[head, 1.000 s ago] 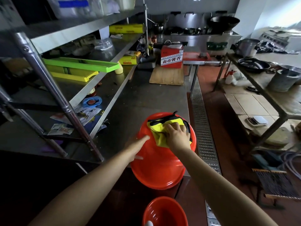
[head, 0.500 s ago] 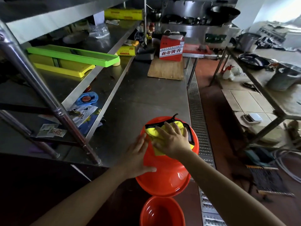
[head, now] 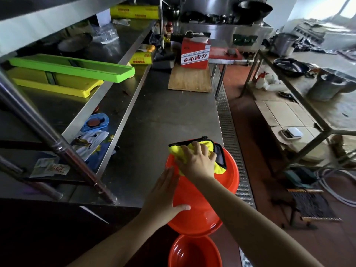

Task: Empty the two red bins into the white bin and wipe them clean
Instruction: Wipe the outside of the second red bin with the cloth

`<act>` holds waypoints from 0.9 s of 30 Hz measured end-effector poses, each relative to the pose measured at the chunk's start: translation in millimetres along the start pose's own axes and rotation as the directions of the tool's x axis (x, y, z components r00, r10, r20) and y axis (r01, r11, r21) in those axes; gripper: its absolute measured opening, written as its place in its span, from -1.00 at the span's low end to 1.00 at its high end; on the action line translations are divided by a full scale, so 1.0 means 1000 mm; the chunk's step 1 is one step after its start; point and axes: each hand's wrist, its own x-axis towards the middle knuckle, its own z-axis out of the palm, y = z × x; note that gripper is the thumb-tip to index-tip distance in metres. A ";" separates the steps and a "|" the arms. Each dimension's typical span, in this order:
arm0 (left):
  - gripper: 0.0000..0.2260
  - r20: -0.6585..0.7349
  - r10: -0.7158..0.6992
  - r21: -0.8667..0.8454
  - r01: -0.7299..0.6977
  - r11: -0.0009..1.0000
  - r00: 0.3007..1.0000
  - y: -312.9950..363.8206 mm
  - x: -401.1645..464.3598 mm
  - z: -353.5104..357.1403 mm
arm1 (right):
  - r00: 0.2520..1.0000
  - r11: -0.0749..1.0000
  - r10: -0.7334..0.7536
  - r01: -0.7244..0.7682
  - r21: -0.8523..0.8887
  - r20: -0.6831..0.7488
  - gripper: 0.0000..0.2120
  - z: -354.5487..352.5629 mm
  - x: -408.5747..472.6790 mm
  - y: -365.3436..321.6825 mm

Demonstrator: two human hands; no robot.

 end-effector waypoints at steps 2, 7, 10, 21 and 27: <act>0.03 0.007 0.005 0.060 -0.005 0.998 1.000 0.000 -0.001 -0.001 | 1.000 0.999 -0.031 0.030 -0.022 -0.004 -0.50 -0.002 0.003 0.001; -0.02 -0.085 0.076 0.160 -0.062 0.985 0.993 -0.001 0.000 -0.001 | 0.999 0.997 0.030 -0.029 -0.065 0.016 -0.59 -0.013 0.021 0.027; -0.03 -0.092 0.102 0.171 -0.085 0.982 0.991 -0.003 0.001 0.000 | 0.992 0.987 0.127 -0.125 -0.099 0.019 -0.61 -0.019 0.030 0.045; -0.07 -0.056 0.086 0.056 -0.083 0.995 0.995 -0.004 0.005 0.005 | 0.987 0.984 0.161 -0.160 -0.085 0.012 -0.60 -0.017 0.021 0.024; 0.00 -0.066 0.033 0.093 -0.026 0.995 0.997 -0.001 0.006 0.013 | 0.994 0.999 -0.010 0.015 -0.041 0.109 -0.51 -0.018 0.013 -0.012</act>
